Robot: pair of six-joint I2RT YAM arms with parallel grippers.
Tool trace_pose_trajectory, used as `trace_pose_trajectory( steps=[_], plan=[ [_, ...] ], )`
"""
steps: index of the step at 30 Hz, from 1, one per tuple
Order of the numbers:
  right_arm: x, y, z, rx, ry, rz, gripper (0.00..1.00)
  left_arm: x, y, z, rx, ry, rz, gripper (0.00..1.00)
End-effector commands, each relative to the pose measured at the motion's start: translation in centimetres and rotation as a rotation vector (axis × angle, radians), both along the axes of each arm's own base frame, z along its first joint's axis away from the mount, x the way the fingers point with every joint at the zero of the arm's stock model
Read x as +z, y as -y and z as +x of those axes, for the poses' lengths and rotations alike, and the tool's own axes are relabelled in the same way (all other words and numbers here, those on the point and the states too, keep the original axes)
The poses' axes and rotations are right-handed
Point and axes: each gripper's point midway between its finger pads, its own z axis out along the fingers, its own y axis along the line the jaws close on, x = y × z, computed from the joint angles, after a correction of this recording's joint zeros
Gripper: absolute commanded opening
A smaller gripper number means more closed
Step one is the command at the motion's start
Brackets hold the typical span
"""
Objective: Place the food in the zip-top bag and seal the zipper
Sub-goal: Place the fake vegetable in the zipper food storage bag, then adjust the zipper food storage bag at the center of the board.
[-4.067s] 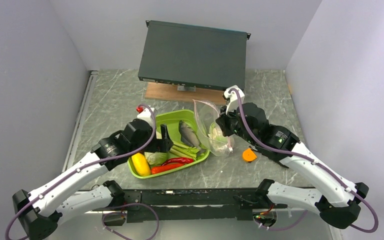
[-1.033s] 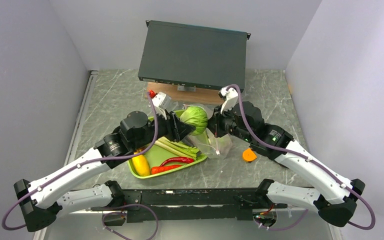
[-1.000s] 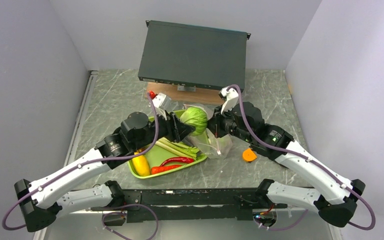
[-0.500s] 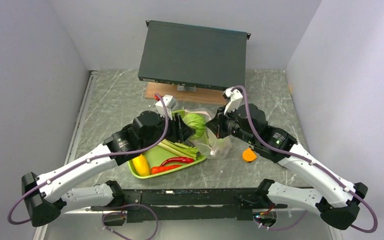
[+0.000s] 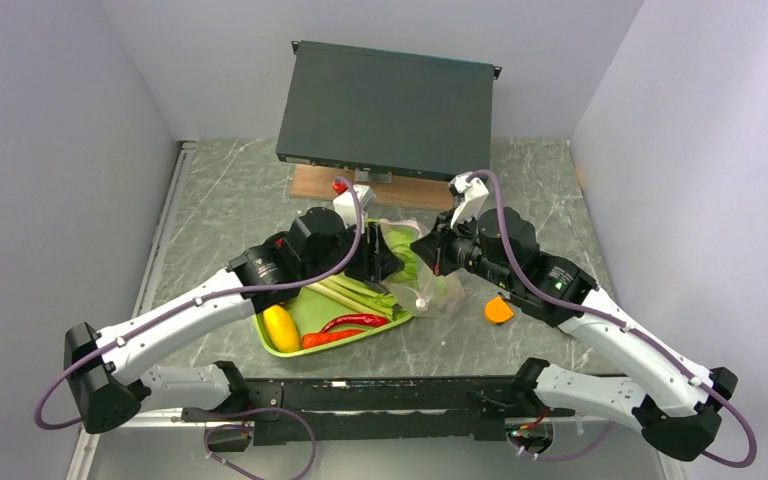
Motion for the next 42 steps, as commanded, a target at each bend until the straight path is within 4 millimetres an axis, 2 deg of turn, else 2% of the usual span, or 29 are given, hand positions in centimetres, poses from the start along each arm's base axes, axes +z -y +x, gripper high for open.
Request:
trace_pose_trajectory(
  steps=[1, 5, 8, 12, 16, 20, 23, 26, 29, 32, 35, 37, 40, 42],
  plan=[
    [3.5, -0.9, -0.3, 0.031, 0.059, 0.113, 0.00, 2.2, 1.4, -1.2, -0.083, -0.004, -0.081, 0.37],
    [3.3, -0.9, -0.2, 0.025, 0.058, 0.109, 0.00, 3.1, 1.4, -1.8, -0.109, 0.008, -0.115, 0.57],
    [3.2, -0.9, -0.1, 0.025, 0.059, 0.102, 0.00, 4.1, 1.1, -2.1, -0.123, 0.034, -0.139, 0.82],
    [3.3, -0.6, -0.1, 0.015, 0.065, 0.098, 0.00, 5.1, 0.2, -2.5, -0.121, 0.074, -0.146, 0.98],
    [3.1, -0.2, 0.0, 0.002, 0.069, 0.085, 0.00, 5.4, -1.6, -2.5, -0.078, 0.098, -0.116, 0.99],
    [3.1, 0.0, 0.0, -0.003, 0.072, 0.082, 0.00, 5.1, -3.9, -2.4, -0.006, 0.113, -0.078, 0.93],
    [3.3, 0.2, 0.0, -0.005, 0.080, 0.080, 0.00, 4.1, -5.4, -2.4, 0.053, 0.105, -0.062, 0.88],
    [3.4, 0.1, 0.0, -0.005, 0.082, 0.081, 0.00, 2.6, -5.7, -2.4, 0.076, 0.085, -0.068, 0.86],
    [3.4, 0.0, 0.0, 0.001, 0.082, 0.080, 0.00, 1.0, -5.3, -2.1, 0.089, 0.051, -0.058, 0.96],
    [3.4, 0.0, 0.0, 0.002, 0.079, 0.080, 0.00, -0.1, -4.2, -1.5, 0.081, 0.024, -0.042, 0.98],
    [3.3, 0.2, -0.1, -0.003, 0.079, 0.075, 0.00, -1.3, -2.9, -0.7, 0.071, -0.002, -0.022, 0.92],
    [3.2, 0.6, -0.1, -0.012, 0.082, 0.068, 0.00, -1.3, -2.0, -0.2, 0.057, -0.009, -0.031, 0.81],
    [2.9, 1.6, -0.1, -0.048, 0.087, 0.054, 0.00, 0.6, 0.2, -0.2, -0.060, -0.007, -0.116, 0.53],
    [2.8, 2.6, 0.0, -0.087, 0.095, 0.049, 0.00, 3.8, 1.9, -0.5, -0.159, 0.030, -0.216, 0.27]
  ],
)
